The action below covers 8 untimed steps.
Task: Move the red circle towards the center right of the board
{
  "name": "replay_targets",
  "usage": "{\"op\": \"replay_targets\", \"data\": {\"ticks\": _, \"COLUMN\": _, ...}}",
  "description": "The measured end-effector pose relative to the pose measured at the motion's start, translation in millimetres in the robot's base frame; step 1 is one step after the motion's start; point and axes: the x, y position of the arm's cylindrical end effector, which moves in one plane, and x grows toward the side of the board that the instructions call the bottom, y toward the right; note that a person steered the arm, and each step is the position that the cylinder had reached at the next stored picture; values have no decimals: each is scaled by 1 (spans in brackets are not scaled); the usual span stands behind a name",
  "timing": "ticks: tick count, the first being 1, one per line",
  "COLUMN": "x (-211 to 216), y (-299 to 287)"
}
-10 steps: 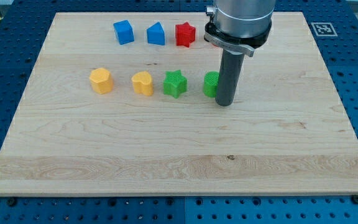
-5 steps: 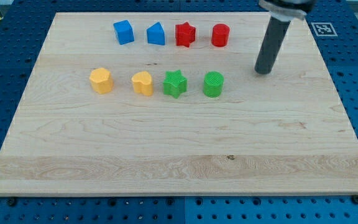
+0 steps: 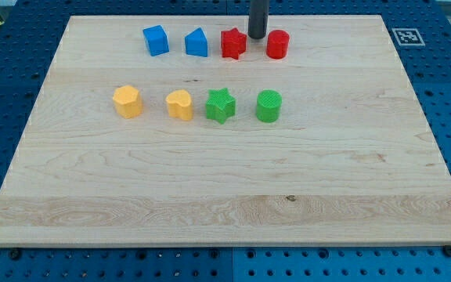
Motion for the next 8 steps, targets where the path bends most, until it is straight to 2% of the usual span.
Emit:
{"op": "replay_targets", "data": {"ticks": 2, "x": 6, "y": 37}}
{"op": "replay_targets", "data": {"ticks": 3, "x": 35, "y": 37}}
{"op": "replay_targets", "data": {"ticks": 4, "x": 43, "y": 40}}
{"op": "replay_targets", "data": {"ticks": 6, "x": 42, "y": 67}}
{"op": "replay_targets", "data": {"ticks": 7, "x": 73, "y": 26}}
{"op": "replay_targets", "data": {"ticks": 8, "x": 74, "y": -33}}
